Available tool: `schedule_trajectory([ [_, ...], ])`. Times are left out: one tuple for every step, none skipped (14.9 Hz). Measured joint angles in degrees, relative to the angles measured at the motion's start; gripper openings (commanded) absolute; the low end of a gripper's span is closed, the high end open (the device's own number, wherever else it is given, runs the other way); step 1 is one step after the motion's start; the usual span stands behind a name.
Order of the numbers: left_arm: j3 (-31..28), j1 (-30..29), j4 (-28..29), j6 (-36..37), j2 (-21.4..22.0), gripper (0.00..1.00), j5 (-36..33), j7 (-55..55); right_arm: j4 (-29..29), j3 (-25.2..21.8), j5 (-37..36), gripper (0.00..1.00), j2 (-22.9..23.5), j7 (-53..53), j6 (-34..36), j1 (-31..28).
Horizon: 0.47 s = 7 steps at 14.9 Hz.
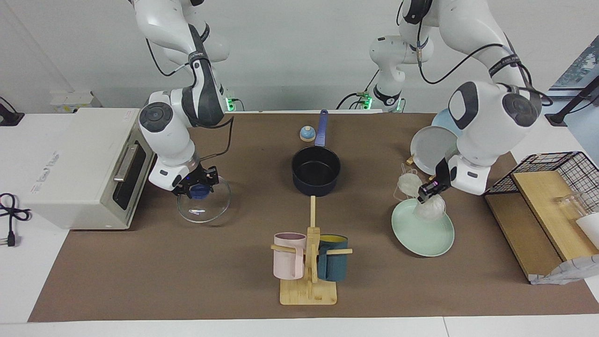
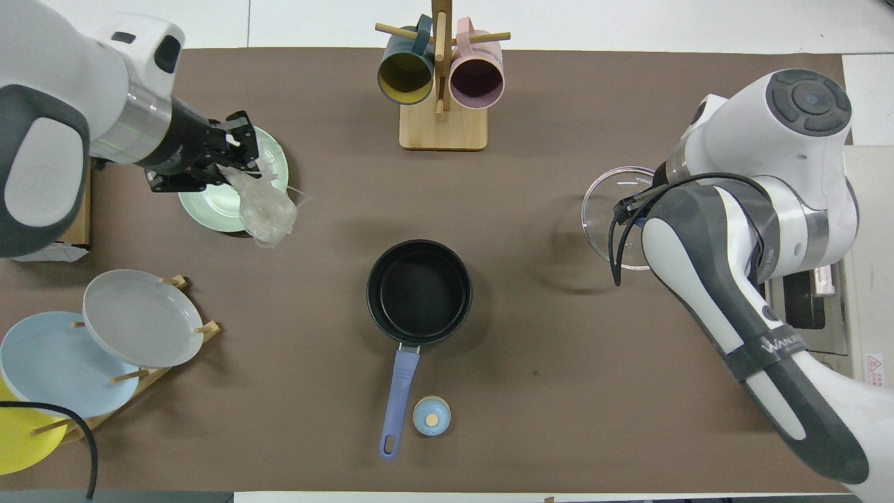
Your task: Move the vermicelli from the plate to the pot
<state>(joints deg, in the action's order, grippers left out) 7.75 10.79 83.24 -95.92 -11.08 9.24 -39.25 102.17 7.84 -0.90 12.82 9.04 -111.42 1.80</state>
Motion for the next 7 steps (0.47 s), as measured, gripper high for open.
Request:
schedule_trajectory([
  [0.13, 2.23, 0.13, 0.62, 0.89, 0.0, 0.71, -2.19, -0.87, 0.06, 0.0, 0.14, 0.0, 0.0, 1.2, 0.0],
  [0.24, 4.4, 0.52, 0.72, 1.35, 0.0, 1.43, -4.11, -1.51, 0.14, 0.0, 0.1, 0.0, 0.0, 2.02, 0.0],
  [0.28, 6.37, 1.39, 0.62, 1.62, 0.0, 2.1, -5.48, -1.92, 0.28, 0.0, 0.07, 0.0, 0.0, 2.56, 0.0],
  [0.33, 8.16, 3.02, 0.01, 1.93, 0.0, 2.89, -6.26, -2.35, 0.48, 0.0, 0.06, 0.01, 0.0, 3.2, -0.01],
  [0.38, 9.82, 5.4, -1.55, 2.38, 0.0, 3.46, -6.56, -2.94, 0.72, 0.0, 0.01, 0.01, 0.0, 3.95, -0.01],
  [0.4, 11.77, 8.77, -4.23, 3.06, 0.0, 3.74, -6.66, -3.69, 0.95, 0.0, 0.0, 0.0, -0.01, 4.87, 0.0],
  [0.41, 13.94, 12.52, -7.32, 3.67, 0.0, 3.83, -7.0, -4.63, 1.12, 0.0, 0.0, 0.0, -0.04, 6.07, 0.0],
])
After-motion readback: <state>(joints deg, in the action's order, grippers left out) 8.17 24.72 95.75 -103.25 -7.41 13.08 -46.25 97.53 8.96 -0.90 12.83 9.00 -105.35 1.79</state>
